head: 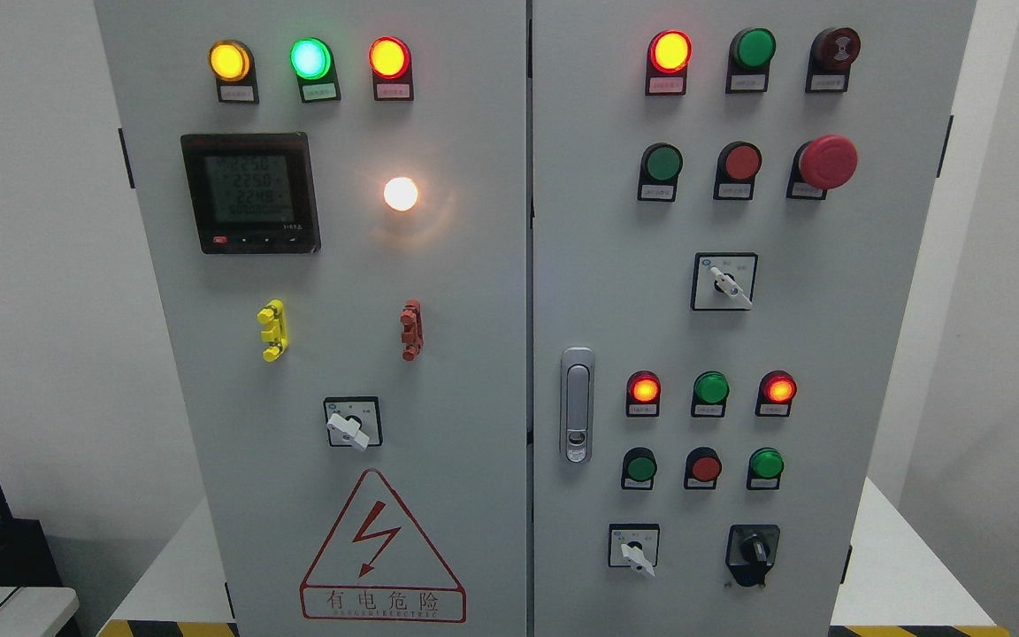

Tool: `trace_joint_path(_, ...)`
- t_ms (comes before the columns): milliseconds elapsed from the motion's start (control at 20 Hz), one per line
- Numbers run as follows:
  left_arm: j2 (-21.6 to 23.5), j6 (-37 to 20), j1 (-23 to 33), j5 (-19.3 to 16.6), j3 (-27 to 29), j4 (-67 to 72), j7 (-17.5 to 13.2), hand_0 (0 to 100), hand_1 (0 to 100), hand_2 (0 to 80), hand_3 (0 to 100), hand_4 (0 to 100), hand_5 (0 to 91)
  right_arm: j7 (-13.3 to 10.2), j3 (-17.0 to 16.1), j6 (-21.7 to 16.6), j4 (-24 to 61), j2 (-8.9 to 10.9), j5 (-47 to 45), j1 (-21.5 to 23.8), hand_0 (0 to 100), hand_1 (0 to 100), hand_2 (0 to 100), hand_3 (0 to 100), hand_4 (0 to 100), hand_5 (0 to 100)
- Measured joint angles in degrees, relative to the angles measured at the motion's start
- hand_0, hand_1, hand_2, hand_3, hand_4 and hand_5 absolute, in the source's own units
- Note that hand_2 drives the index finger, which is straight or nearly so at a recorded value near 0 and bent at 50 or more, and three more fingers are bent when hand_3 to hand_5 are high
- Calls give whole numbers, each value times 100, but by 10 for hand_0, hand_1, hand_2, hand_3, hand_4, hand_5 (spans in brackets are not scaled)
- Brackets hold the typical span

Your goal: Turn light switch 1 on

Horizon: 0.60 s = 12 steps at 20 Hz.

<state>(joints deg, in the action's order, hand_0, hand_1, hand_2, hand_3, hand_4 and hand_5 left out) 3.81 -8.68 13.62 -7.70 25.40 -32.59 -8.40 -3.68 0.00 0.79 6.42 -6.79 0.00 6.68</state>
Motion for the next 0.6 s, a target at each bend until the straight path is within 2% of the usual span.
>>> trace_joint_path(351,-83,312,-270,-14,-892,1137,7,241,196,0,0,0,0,0,0,0,0,0,0,0,120,389,0,0,0,0)
trace_joint_path(601,-192,357,-358,-21,-1279,1620,38,255,176,0,0,0,0,0,0,0,0,0,0,0,120,389,0,0,0,0)
